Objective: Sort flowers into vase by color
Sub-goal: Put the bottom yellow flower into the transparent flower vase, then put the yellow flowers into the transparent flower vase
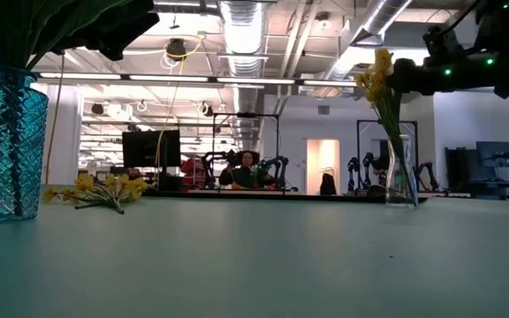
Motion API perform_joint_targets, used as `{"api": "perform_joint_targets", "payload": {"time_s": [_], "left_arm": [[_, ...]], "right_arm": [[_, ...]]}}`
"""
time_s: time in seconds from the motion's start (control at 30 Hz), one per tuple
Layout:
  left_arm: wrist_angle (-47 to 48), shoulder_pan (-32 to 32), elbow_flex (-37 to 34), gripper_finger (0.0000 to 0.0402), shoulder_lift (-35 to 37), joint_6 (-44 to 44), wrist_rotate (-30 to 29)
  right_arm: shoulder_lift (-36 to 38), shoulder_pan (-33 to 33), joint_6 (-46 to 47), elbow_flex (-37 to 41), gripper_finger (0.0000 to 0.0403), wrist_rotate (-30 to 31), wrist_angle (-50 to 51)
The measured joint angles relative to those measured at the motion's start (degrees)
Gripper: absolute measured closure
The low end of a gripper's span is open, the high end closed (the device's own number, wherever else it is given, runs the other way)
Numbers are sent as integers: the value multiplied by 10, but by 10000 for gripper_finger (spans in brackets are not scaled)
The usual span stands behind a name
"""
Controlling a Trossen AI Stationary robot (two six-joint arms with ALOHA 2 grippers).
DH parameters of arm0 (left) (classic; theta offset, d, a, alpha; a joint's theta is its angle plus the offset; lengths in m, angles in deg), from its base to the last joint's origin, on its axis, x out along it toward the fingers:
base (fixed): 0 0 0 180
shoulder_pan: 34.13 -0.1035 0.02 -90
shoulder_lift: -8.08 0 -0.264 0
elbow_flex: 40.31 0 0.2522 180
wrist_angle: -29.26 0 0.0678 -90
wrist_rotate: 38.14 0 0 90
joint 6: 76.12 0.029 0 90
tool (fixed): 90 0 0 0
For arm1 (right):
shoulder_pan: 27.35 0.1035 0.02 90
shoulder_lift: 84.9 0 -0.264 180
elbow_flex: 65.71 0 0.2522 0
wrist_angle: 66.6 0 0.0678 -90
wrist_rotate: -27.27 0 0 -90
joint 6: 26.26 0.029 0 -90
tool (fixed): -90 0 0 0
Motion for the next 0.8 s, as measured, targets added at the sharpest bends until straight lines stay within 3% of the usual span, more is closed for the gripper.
{"api": "perform_joint_targets", "payload": {"time_s": [0.17, 0.37, 0.8], "left_arm": [[0, 0, 0, 203, 0, 0, 0], [0, 0, 0, 203, 0, 0, 0], [0, 0, 0, 203, 0, -6, 0]], "right_arm": [[25, 31, -16, -2, 181, 63, 27], [61, 76, -58, -38, 181, 151, 131], [84, 157, -68, -171, 181, 193, 334]]}}
